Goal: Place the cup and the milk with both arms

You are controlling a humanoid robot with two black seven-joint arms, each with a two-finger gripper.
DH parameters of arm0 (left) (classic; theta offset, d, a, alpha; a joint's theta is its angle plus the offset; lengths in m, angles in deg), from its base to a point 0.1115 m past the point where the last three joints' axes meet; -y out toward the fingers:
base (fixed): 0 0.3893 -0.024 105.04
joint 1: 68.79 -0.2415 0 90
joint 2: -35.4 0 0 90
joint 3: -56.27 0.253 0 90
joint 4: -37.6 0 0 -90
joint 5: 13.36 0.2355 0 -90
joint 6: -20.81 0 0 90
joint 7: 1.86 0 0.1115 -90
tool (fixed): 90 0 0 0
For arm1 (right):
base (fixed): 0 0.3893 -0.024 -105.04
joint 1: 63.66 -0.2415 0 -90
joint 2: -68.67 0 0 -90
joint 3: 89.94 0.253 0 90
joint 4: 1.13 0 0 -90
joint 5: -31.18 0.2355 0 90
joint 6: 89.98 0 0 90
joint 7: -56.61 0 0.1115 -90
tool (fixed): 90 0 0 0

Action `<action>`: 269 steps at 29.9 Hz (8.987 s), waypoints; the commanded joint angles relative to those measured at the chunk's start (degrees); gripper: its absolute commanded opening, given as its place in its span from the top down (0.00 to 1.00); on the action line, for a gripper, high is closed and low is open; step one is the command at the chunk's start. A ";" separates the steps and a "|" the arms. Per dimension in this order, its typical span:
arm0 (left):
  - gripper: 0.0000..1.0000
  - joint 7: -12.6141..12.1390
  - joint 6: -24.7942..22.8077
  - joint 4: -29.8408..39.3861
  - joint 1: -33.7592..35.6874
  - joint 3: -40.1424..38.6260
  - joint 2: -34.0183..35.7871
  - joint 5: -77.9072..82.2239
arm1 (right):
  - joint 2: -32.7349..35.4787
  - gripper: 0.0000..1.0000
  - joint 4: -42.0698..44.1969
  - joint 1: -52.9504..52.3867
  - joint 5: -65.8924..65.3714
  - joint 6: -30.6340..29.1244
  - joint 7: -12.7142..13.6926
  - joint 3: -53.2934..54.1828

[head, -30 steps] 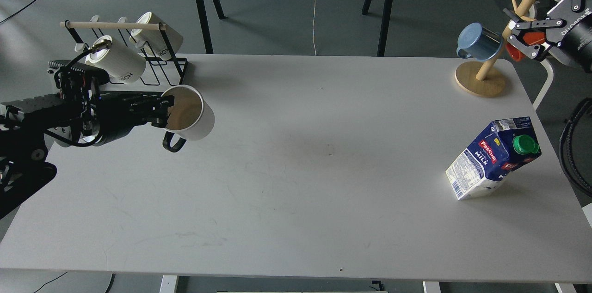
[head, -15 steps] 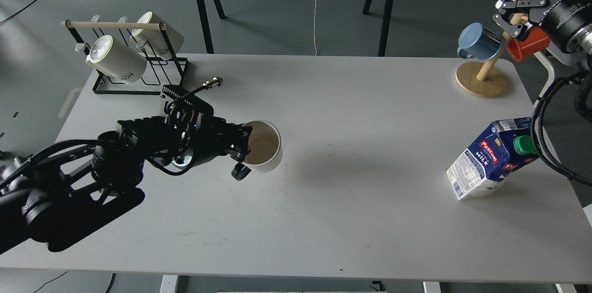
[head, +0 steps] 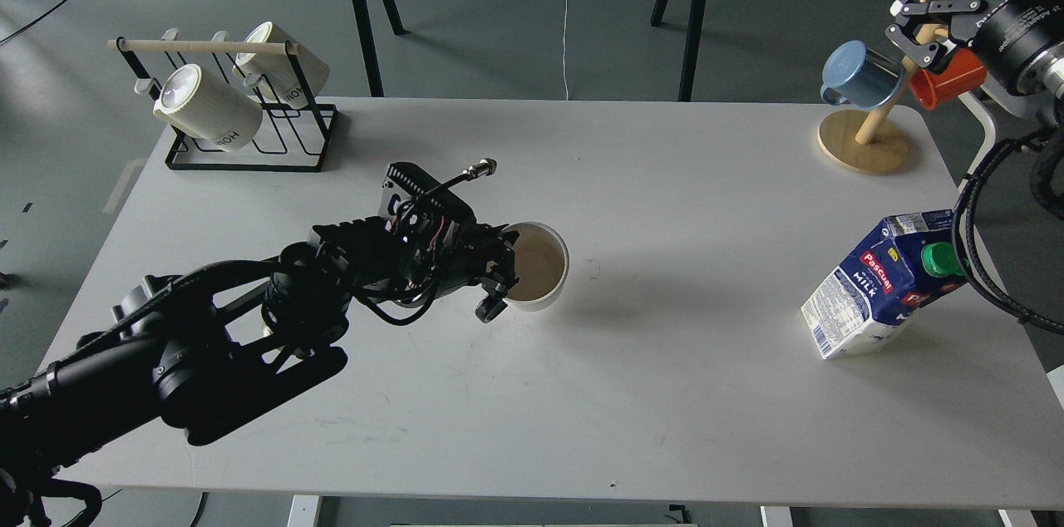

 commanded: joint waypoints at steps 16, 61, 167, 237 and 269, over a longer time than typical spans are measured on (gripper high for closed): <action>0.72 0.08 0.00 -0.83 -0.86 0.19 -1.38 -0.33 | -0.01 0.02 -0.01 0.02 0.00 -0.26 0.09 -0.16; 0.01 10.19 14.55 -27.20 -1.57 -46.83 1.88 -93.49 | 43.03 0.02 -21.36 2.57 16.51 -17.46 -2.02 -3.40; 0.01 11.42 14.82 -26.32 -1.65 -46.30 2.49 -92.96 | 11.77 0.01 -13.89 -14.57 9.06 9.14 -12.92 -22.14; 0.01 11.95 14.47 -25.35 -1.57 -47.01 4.07 -93.05 | 27.41 0.01 -10.99 -7.89 9.67 15.47 -12.92 -4.12; 0.01 11.86 14.55 -25.35 -1.39 -47.01 4.07 -93.05 | 27.50 0.01 -0.01 -20.98 11.96 15.47 -12.92 7.92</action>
